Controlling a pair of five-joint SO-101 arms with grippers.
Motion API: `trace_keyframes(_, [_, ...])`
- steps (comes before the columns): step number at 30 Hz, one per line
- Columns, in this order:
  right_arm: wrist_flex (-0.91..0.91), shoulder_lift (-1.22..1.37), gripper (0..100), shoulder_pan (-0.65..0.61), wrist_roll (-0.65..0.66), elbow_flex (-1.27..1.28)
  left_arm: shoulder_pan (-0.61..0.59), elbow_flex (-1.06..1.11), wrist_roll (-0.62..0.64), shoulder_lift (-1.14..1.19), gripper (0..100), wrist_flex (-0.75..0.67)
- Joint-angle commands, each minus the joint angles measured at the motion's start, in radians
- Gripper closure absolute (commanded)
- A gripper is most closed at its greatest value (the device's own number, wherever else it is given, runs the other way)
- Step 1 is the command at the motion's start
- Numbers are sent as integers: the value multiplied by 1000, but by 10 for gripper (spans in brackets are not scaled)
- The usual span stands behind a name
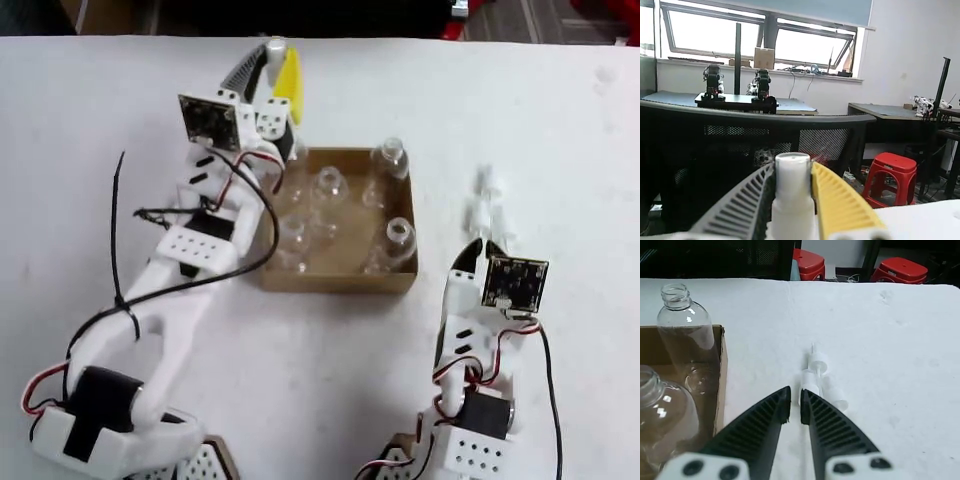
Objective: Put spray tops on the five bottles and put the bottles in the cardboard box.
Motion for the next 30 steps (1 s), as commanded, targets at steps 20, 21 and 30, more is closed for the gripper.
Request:
trace_keyframes(20, [-16,-1,978,4,11,9,27,110,3,143,871,-155])
trace_keyframes(21, [-16,-1,978,4,11,9,27,117,3,142,836,-153])
trace_keyframes(30, [-16,-1,978,4,11,9,22,130,11,131,790,-124])
